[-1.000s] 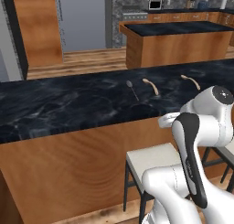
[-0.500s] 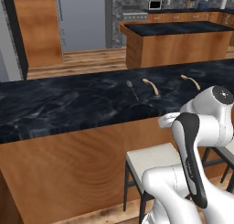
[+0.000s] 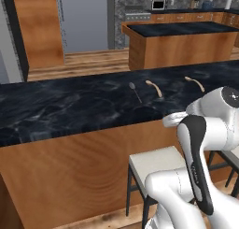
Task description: Pick up the metallic utensils from the counter and place them in the open drawer. Make sure not to pick up any wooden utensils.
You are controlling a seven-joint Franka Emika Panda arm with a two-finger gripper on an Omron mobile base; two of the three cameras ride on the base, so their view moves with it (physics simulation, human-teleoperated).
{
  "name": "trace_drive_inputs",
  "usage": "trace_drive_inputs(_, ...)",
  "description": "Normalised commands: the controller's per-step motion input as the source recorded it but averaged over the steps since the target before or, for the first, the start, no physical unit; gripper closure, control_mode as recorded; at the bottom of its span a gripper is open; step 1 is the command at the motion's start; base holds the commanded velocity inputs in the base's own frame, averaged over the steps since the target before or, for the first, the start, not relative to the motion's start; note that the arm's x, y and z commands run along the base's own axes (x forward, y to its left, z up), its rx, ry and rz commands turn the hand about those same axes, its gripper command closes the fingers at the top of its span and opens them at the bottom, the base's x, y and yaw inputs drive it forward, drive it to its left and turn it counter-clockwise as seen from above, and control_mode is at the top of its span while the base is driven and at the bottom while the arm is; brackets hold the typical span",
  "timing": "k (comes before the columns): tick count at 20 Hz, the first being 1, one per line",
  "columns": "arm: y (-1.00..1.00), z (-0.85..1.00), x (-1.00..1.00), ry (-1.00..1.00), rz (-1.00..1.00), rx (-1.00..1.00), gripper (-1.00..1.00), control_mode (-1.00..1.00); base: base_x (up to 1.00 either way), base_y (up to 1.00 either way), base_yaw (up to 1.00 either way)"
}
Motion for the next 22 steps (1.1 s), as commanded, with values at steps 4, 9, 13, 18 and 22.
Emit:
trace_drive_inputs(4, 0.0, 0.59, -0.31, -0.68, 0.04, -0.12, -1.0, -1.0, 0.0, 0.0, 0.0)
trace_drive_inputs(9, 0.01, 0.69, -0.07, -0.51, 0.0, -0.1, -1.0, -1.0, 0.0, 0.0, 0.0)
trace_drive_inputs(13, 0.22, 0.28, 0.34, -0.14, 0.0, -0.05, -1.0, -1.0, 0.0, 0.0, 0.0)
trace_drive_inputs(18, -0.01, 0.0, 0.21, 0.04, 0.01, 0.0, -1.0, -1.0, 0.0, 0.0, 0.0)
trace_drive_inputs(22, 0.4, 0.0, 0.86, 0.37, 0.0, -0.14, -1.0, -1.0, 0.0, 0.0, 0.0)
